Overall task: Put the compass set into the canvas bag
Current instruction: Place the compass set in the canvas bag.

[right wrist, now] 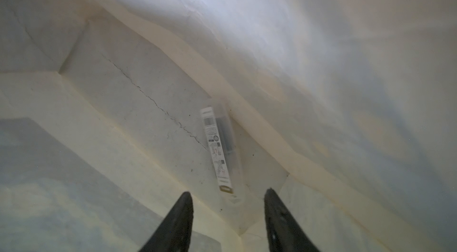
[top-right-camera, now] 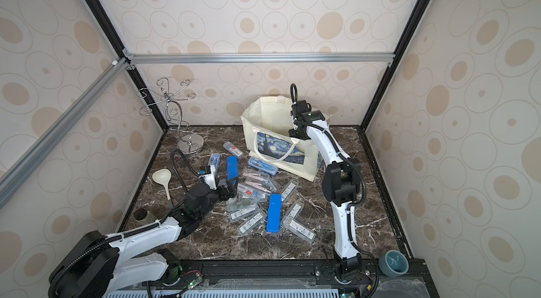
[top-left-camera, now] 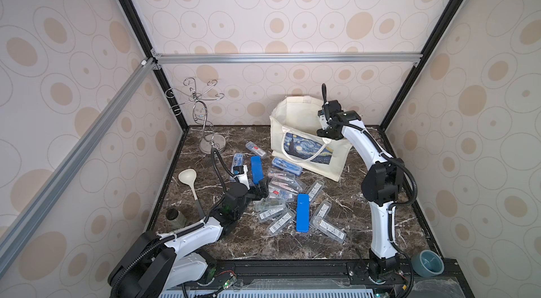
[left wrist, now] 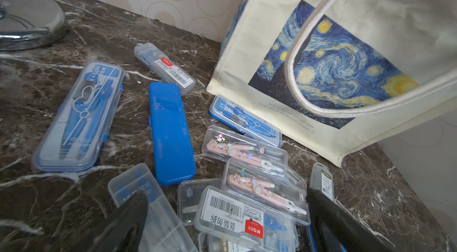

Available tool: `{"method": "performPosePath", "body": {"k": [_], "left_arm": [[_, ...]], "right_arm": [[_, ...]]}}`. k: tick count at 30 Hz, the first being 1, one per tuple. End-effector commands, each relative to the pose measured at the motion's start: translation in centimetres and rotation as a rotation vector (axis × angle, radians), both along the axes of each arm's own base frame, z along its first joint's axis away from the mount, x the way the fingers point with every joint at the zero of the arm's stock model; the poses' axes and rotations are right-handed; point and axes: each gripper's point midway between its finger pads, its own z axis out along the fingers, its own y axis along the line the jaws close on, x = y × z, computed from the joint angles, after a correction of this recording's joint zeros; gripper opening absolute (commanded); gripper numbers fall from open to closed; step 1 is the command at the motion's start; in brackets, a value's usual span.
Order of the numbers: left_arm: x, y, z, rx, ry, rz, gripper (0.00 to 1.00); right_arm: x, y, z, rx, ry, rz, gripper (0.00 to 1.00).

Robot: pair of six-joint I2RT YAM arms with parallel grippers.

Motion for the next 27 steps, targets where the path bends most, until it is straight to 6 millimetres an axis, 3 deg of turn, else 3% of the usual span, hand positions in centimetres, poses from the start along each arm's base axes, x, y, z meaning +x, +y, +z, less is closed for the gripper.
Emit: {"method": "performPosePath", "body": {"k": [1,7,14,23,27], "left_arm": [[0.7,1.3,0.2,-0.003,0.029,0.103,1.00],[1.2,3.1,-0.3,0.040,0.079,0.192,1.00],[2.3,5.6,-0.9,0.133,0.164,0.300,1.00],[5.1,7.7,-2.8,0.202,0.288,0.334,0.99],[6.5,8.7,-4.0,0.249,0.331,0.347,0.94]], "right_arm": [[0.0,0.2,4.5,0.031,-0.095,0.014,0.56],[-0.4,1.3,8.7,0.119,-0.184,0.042,0.64],[-2.9,2.7,14.6,0.269,-0.297,0.090,0.65],[-9.9,4.8,20.2,0.507,-0.450,0.238,0.70],[-14.4,6.8,20.5,0.584,-0.480,0.360,0.74]]}}
